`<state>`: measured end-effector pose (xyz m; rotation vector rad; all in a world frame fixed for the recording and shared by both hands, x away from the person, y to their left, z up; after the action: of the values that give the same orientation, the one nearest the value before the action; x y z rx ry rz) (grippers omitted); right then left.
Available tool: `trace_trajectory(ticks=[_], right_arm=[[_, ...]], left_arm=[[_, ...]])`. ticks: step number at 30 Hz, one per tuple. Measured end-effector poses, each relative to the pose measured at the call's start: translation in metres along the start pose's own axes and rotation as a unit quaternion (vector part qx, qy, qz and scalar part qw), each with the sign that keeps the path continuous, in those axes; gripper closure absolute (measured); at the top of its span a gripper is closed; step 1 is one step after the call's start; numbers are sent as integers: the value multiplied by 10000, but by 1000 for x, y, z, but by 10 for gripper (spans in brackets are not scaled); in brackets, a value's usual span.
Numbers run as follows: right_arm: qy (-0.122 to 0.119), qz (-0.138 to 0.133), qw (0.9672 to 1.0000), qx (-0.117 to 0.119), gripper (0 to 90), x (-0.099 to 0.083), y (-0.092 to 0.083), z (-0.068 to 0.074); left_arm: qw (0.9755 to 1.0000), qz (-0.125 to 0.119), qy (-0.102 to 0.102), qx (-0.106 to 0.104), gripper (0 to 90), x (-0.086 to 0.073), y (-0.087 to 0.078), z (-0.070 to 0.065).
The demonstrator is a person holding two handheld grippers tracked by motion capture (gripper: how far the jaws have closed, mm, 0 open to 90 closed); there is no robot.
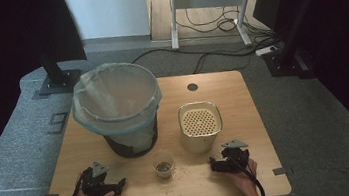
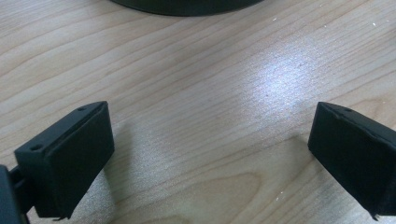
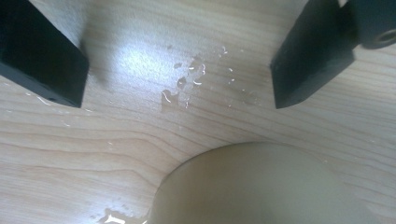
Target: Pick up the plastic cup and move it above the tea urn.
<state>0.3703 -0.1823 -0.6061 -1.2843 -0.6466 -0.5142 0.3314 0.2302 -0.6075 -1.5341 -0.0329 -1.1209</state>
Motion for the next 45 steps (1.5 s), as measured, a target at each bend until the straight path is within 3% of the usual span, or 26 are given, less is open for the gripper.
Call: trace_trajectory(ticks=[2,5,7,8,9,10,11,12,16,17,19,20,26,30,33,38,40,45], right_arm=[[-76,-229,9997,102,69,2,-8,4],[-169,-630,9969,449,115,7,-23,19],[-271,-828,9936,715,129,8,-32,34],[-447,-993,9894,961,137,8,-40,51],[-447,-993,9894,961,137,8,-40,51],[-574,-1073,9845,1261,151,7,-46,69],[-662,-1086,9820,1397,155,6,-48,77],[-662,-1086,9820,1397,155,6,-48,77],[-907,-996,9712,1966,177,-2,-46,118],[-907,-996,9712,1966,177,-2,-46,118],[-1052,-935,9663,2157,192,-10,-40,139],[-1052,-935,9663,2157,192,-10,-40,139],[-1304,-917,9550,2499,194,-12,-29,176],[-1273,-871,9496,2730,228,-5,-13,195],[-1384,-986,9491,2654,318,-1,-5,202],[-1445,-1009,9487,2624,370,3,-7,199],[-1358,-1135,9480,2644,381,9,-14,194],[-1221,-1478,9409,2794,386,30,-48,183]], left_arm=[[10000,-26,7,87,8,0,-1,1],[9998,-60,-24,177,21,0,-2,3],[9998,-77,-85,184,27,-1,-3,4],[9997,-87,-103,184,33,-1,-3,5],[9997,-98,-116,173,33,-1,-3,4],[9997,-108,-113,161,38,-1,-3,4],[9998,-102,-96,142,39,-1,-4,3],[9998,-96,-81,122,39,-1,-4,2],[9999,-95,-38,69,42,-2,-4,0],[9999,-103,-49,57,42,-1,-4,0],[10000,-77,-45,29,49,-1,-3,-1],[10000,-55,-41,27,49,0,-2,-1],[10000,-80,-50,28,59,-1,-4,-3],[9999,-84,-57,24,64,-1,-3,-2],[9999,-98,-51,39,71,-1,-4,-2],[9999,-100,-56,31,78,-1,-4,-2],[9999,-100,-56,33,79,-1,-4,-2],[9999,-100,-82,47,87,-1,-4,-1]])
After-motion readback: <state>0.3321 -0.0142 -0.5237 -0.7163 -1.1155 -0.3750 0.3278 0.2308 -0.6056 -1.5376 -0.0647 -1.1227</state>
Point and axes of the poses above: each handheld gripper's, and its own axes: y roughly forward along the jaws, x roughly out of its top, z roughly to its left, the point moved 8 cm from there along y, roughly forward along the jaws, and after that the axes turned 12 degrees about y, right-handed, at the moved point
